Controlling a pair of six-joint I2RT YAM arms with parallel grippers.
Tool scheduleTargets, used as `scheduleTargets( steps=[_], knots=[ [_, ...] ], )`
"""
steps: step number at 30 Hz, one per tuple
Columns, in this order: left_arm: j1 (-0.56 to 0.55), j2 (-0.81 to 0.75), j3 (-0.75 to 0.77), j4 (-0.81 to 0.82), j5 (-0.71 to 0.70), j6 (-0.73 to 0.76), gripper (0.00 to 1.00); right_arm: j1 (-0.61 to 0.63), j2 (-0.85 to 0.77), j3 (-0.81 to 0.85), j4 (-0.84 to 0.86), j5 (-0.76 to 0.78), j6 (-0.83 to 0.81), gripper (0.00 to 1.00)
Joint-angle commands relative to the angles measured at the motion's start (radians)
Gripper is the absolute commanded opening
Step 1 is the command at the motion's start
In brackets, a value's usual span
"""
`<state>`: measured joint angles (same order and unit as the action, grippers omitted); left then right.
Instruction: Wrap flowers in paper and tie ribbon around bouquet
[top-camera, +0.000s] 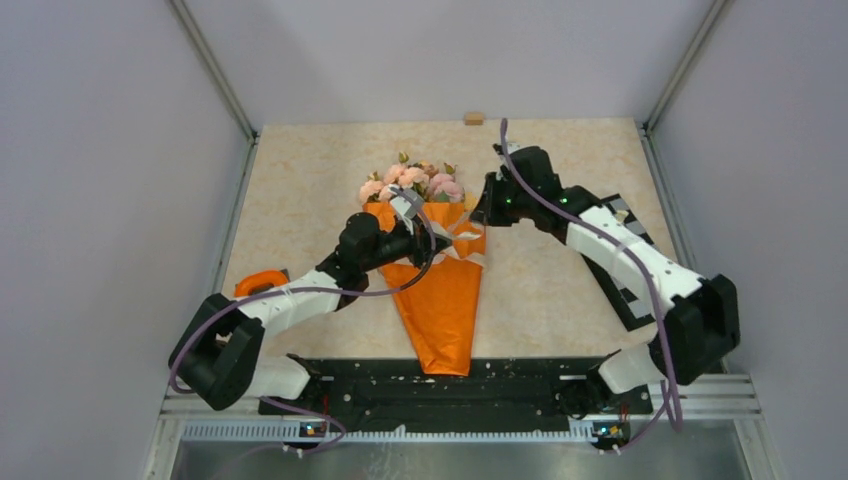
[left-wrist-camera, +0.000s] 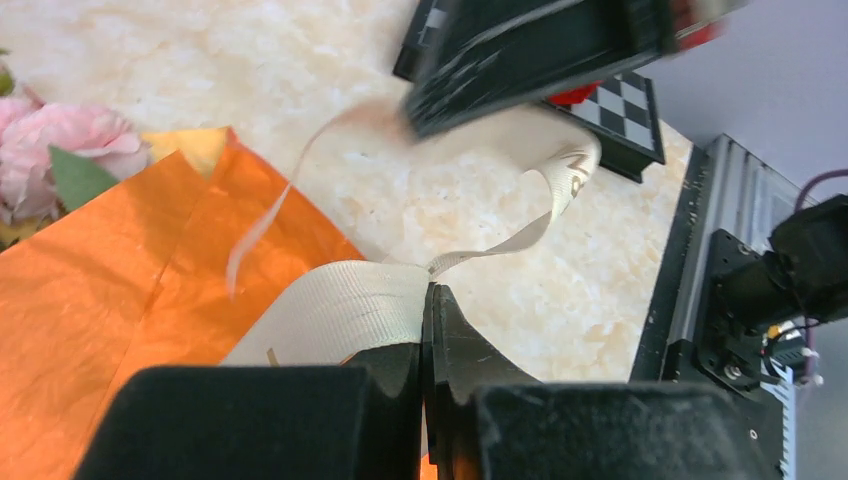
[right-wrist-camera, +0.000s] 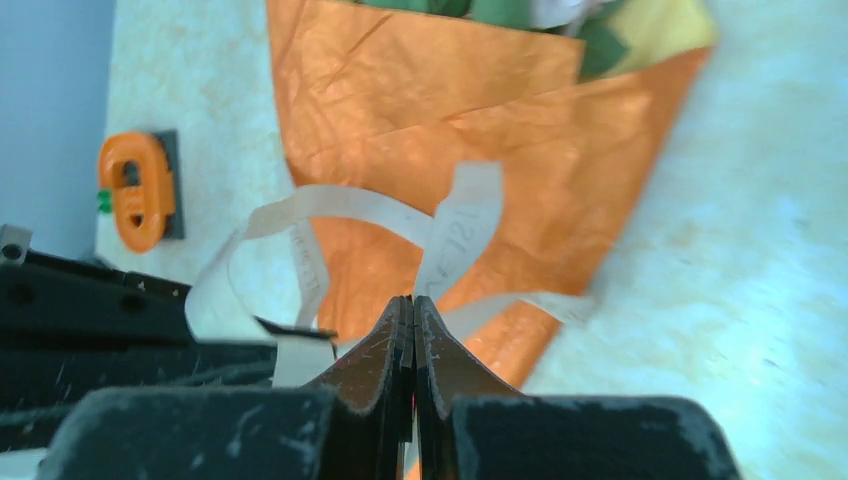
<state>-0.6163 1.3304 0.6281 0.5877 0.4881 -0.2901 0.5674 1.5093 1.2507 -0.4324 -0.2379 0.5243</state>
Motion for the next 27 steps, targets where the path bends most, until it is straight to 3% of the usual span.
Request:
scheduleTargets(
  steps=[1,5,9,13,17,20,27],
  knots=[
    [-0.004,-0.016,0.033,-0.028,-0.116,-0.018,0.0,0.031,-0.13,-0.031,-0.22,0.336,-0.043,0.0],
    [-0.004,0.0,0.056,-0.062,-0.201,-0.031,0.0,0.058,-0.181,-0.056,-0.368,0.337,-0.028,0.0],
    [-0.004,0.006,0.058,-0.059,-0.212,-0.043,0.0,0.074,-0.22,-0.094,-0.39,0.118,0.003,0.0],
    [-0.003,0.002,0.054,-0.046,-0.208,-0.051,0.0,0.092,-0.225,-0.148,-0.281,-0.205,0.052,0.0],
    [-0.004,-0.001,0.046,-0.019,-0.184,-0.067,0.0,0.113,-0.213,-0.22,-0.075,-0.379,0.119,0.0],
    [-0.004,-0.001,0.041,-0.002,-0.167,-0.09,0.0,0.114,-0.194,-0.26,0.059,-0.347,0.082,0.0],
    [-0.004,-0.015,0.037,-0.011,-0.192,-0.152,0.0,0.172,-0.163,-0.454,0.466,-0.033,-0.029,0.0]
  ],
)
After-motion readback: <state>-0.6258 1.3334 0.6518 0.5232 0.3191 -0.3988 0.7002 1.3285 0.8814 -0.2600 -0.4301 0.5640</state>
